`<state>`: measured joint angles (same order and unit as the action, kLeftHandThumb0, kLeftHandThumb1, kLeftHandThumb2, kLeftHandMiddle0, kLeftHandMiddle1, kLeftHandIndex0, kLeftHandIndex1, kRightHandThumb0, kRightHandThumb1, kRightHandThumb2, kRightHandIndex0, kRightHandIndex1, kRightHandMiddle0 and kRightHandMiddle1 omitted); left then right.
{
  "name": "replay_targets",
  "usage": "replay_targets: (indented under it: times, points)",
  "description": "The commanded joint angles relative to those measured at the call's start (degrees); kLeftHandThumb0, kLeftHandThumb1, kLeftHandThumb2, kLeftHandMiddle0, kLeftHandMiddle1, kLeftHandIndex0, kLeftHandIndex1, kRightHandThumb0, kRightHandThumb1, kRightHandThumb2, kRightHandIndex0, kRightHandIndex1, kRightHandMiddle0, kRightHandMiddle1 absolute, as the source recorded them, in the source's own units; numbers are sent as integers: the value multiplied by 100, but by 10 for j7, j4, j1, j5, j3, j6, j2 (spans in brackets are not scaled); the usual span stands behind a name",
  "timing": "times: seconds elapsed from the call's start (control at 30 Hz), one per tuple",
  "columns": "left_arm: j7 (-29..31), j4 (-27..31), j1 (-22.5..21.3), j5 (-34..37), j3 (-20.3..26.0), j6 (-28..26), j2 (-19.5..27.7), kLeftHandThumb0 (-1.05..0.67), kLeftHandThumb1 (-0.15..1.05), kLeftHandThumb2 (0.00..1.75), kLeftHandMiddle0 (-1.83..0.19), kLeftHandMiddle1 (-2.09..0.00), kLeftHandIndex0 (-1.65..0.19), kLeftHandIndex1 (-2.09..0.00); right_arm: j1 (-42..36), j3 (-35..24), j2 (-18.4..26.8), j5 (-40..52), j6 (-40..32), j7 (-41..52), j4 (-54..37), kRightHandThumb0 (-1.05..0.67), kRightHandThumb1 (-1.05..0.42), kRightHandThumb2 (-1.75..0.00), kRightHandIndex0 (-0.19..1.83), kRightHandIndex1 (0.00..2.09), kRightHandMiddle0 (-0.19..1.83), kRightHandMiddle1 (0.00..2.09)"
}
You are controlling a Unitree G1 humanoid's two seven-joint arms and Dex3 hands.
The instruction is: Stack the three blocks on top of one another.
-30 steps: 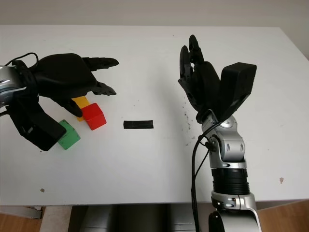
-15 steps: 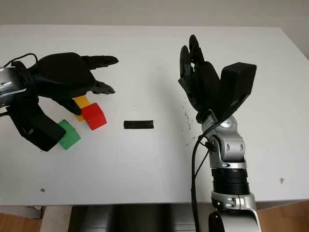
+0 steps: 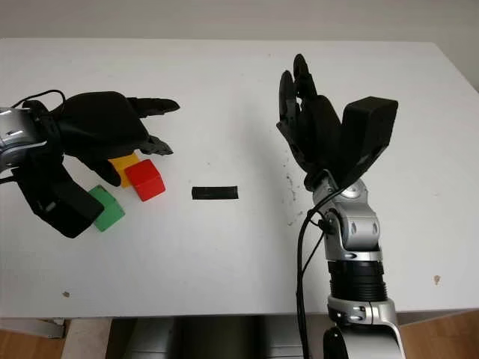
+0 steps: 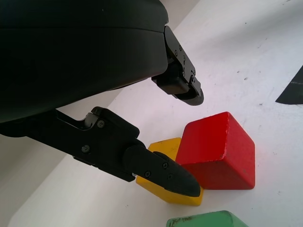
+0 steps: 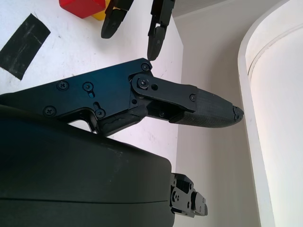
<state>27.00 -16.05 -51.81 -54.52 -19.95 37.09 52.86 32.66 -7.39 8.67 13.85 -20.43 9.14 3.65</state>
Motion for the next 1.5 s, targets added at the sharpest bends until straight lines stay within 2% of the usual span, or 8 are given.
replay_targets:
  times: [0.0,0.53,0.83,0.87,1.0,1.07,1.3,1.47]
  points:
    - [-11,-1,9,-2,-7,2,-3,-57,84,5,3,-5,-50,-6,-3,-2,2,-1,1,-2,-13,-74,-105,-66,-19,0,-19,0]
    - [-146,-73,13,-41,-38,38,-13,-59,86,6,-2,-7,-64,-13,-2,-3,6,0,-2,0,-16,-73,-105,-67,-19,0,-19,0]
    - [-180,-77,14,-76,-55,31,-17,-59,90,6,-4,-6,-69,-19,-3,-3,6,1,-6,0,-21,-72,-105,-67,-19,0,-19,0]
    - [-184,-78,14,-78,-56,30,-18,-59,90,6,-5,-6,-68,-27,-3,-3,6,1,-6,0,-21,-72,-105,-67,-19,0,-19,0]
    - [-206,-83,15,-82,-58,30,-20,-54,92,5,-9,-6,-42,-107,-4,-3,5,-1,-6,-3,-22,-72,-105,-67,-19,0,-19,0]
    - [-225,-83,17,-89,-58,26,-20,-51,92,5,-12,-6,-41,-128,-4,-3,4,0,-7,-3,-22,-73,-105,-67,-19,0,-19,0]
    - [-212,-66,12,-87,-55,14,-15,-41,90,5,-15,-5,-50,-108,-5,-2,4,-1,-9,-5,-22,-73,-105,-67,-19,0,-19,0]
    - [-231,-41,3,-78,-39,12,-13,-34,90,5,-18,-6,-44,-123,-6,-4,1,3,-7,-4,-21,-73,-105,-66,-19,0,-19,0]
